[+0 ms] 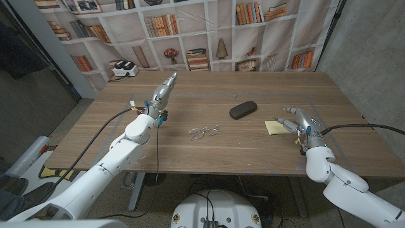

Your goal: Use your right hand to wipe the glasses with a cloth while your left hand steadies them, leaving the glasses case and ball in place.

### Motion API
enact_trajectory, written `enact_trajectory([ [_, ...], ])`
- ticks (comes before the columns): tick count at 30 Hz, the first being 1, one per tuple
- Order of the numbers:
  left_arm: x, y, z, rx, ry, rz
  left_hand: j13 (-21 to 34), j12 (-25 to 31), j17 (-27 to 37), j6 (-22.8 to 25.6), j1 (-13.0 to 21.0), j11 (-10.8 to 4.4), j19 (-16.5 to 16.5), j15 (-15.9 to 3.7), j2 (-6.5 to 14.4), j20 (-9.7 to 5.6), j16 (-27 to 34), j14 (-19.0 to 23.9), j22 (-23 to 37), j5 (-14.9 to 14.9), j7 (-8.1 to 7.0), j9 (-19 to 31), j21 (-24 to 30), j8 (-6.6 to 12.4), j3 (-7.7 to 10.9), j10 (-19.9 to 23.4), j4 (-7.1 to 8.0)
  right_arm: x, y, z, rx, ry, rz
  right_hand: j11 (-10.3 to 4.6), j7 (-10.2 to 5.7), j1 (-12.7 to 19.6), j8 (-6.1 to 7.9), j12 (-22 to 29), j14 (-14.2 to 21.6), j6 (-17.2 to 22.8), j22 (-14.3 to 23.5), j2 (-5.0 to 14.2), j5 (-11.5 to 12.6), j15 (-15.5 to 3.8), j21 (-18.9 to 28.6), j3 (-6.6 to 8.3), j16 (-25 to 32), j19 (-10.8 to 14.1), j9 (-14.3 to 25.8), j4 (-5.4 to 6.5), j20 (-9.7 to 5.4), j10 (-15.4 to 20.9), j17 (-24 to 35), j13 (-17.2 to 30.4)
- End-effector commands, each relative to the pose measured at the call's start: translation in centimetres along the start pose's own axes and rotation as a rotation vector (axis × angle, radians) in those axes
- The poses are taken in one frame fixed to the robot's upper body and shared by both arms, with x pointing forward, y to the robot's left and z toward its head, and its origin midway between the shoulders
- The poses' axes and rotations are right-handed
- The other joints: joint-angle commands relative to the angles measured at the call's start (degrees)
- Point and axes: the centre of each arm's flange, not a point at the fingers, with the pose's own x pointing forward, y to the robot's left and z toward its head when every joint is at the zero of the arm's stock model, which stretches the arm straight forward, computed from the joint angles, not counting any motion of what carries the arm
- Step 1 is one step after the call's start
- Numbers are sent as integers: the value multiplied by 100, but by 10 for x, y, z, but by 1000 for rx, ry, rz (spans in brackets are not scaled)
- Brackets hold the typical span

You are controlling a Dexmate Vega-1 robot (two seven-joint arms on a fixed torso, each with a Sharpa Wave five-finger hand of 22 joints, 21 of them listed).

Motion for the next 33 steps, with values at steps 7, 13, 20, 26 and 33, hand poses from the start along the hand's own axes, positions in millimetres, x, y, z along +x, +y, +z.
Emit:
enact_trajectory([
  [7, 4, -1, -5, -22, 7, -7, 11, -48, 14, 100, 39, -22, -16, 13, 14, -106, -12, 59, 19, -44, -32, 19, 2, 11, -18, 85, -9, 12, 7, -3, 9, 59, 112, -15, -50, 75, -9, -55, 29, 40, 19, -41, 46, -120, -68, 27, 14, -42, 15, 12, -277, 30, 13, 10],
  [13, 6, -2, -6, -22, 14, -8, 12, -76, 16, 107, 39, -42, -53, 12, 29, -59, -29, 38, 20, -55, -40, 20, -12, -4, -24, 49, -2, 15, 7, -5, -32, 73, 123, 1, -26, 97, -10, -57, 32, 70, 21, -30, 48, -106, -94, 42, 9, -64, 16, 14, -282, 57, 12, 9],
  [20, 10, -3, -8, -46, 7, -15, 12, -88, 19, 123, 36, -50, -74, 14, 60, -44, -37, 29, 22, -64, -45, 21, -17, -13, -23, 47, 10, 17, 13, -4, -62, 87, 141, -5, -45, 120, -35, -80, -13, 42, 23, -20, 49, -66, -141, 57, -11, -133, 16, 16, -244, 33, 13, 9],
  [26, 13, -3, -12, -56, 17, -17, 14, -96, 26, 128, -8, -71, -96, 16, 91, -38, -42, 16, 27, -75, -46, 23, -21, -24, -36, 47, 46, 16, 20, -4, -63, 94, 162, -41, -74, 139, -57, -98, -34, 11, 25, -13, 50, -59, -165, 69, -17, -158, 16, 16, -231, 13, 14, 9],
  [33, 17, -4, -14, -62, 20, -29, 15, -111, 31, 124, -74, -57, -116, 18, 97, -27, -45, 11, 31, -89, -46, 24, -22, -42, -69, 35, 89, 14, 25, -4, -92, 104, 177, -46, -27, 165, -68, -111, -39, 3, 26, -10, 52, -66, -185, 82, -18, -172, 17, 11, -212, 4, 14, 9],
])
